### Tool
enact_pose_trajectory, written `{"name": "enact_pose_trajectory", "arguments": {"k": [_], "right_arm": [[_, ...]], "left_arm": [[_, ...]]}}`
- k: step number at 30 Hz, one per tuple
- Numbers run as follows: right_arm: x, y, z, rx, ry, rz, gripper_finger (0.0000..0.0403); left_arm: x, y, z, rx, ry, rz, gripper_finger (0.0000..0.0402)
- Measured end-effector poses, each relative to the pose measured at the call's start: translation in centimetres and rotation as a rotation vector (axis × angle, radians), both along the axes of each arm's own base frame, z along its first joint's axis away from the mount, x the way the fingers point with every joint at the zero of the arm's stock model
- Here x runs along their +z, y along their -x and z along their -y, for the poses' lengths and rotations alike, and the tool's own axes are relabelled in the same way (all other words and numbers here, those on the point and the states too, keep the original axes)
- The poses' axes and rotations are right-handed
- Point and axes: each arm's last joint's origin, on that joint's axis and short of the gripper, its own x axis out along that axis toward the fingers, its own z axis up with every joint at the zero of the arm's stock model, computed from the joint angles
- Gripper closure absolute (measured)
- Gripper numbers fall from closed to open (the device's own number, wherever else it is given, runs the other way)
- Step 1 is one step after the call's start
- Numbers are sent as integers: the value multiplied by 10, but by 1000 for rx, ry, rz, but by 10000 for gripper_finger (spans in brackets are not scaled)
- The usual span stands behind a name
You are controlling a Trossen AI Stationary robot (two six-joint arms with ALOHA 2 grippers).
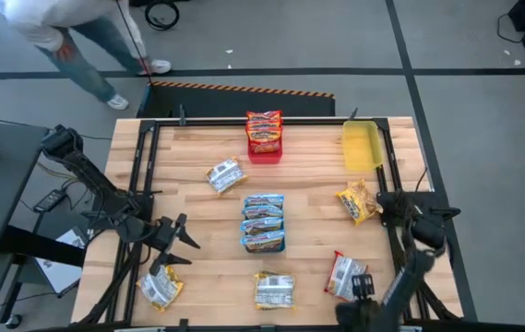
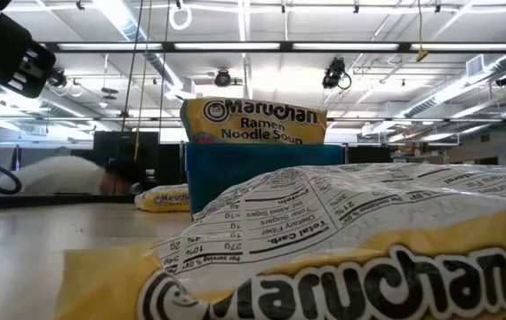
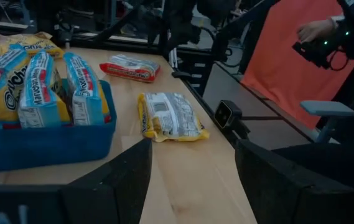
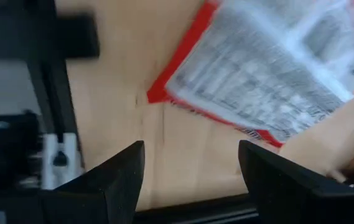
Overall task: Sort Maruchan noodles
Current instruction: Put the red noodle pack into the red bin
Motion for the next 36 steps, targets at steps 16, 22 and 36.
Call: {"name": "enact_pose_trajectory", "arguments": {"k": [16, 22, 36], "right_arm": [[-69, 13, -7, 170, 352, 38, 205], [-61, -13, 4, 49, 390, 265, 370], [69, -44, 45, -214, 64, 615, 399]], "left_arm": [[0, 0, 0, -1, 34, -16, 169], [3, -1, -1, 43, 33, 18, 169], [21, -12, 26, -25, -11, 109, 169]]}}
